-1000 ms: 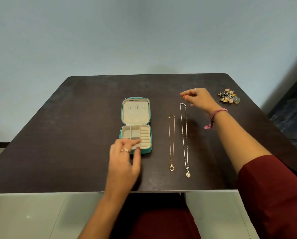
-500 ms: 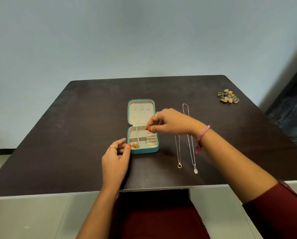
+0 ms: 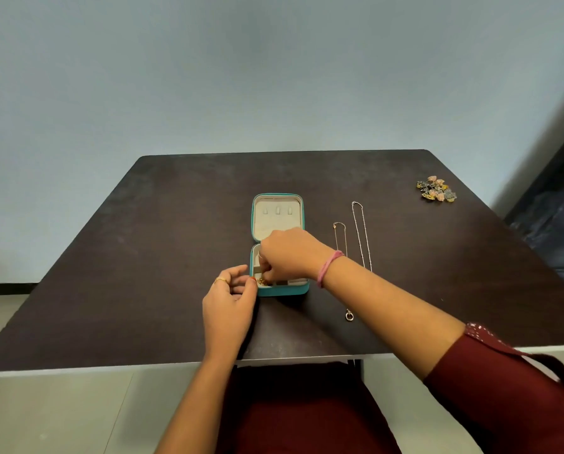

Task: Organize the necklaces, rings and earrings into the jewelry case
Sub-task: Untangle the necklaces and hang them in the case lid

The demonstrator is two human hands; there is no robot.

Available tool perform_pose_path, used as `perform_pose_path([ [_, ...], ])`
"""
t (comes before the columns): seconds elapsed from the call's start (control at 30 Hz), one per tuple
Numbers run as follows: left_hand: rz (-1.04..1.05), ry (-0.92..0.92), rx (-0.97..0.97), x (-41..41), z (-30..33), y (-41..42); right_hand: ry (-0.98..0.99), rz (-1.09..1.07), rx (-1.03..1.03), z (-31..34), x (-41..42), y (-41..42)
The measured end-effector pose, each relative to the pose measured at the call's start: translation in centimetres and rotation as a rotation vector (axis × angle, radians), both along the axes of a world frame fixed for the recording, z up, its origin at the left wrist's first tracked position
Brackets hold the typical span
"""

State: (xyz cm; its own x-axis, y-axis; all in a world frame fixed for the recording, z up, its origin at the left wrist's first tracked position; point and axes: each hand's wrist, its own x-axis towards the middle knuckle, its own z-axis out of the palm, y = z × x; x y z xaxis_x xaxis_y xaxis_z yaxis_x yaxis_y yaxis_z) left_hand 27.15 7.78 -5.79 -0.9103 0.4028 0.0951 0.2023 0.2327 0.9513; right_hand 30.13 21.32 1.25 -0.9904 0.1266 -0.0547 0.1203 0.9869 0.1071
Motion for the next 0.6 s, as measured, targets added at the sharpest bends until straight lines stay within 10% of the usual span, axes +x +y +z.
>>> perform_pose_path([
  [0.27,-0.023,-0.006,0.023,0.1,0.0,-0.3,-0.102,0.006,-0.056,0.4,-0.6,-0.3],
  [0.6,-0.051,-0.039,0.057,-0.3,0.3,-0.5,0.005,-0.042,-0.613,5.0,2.4,1.9],
])
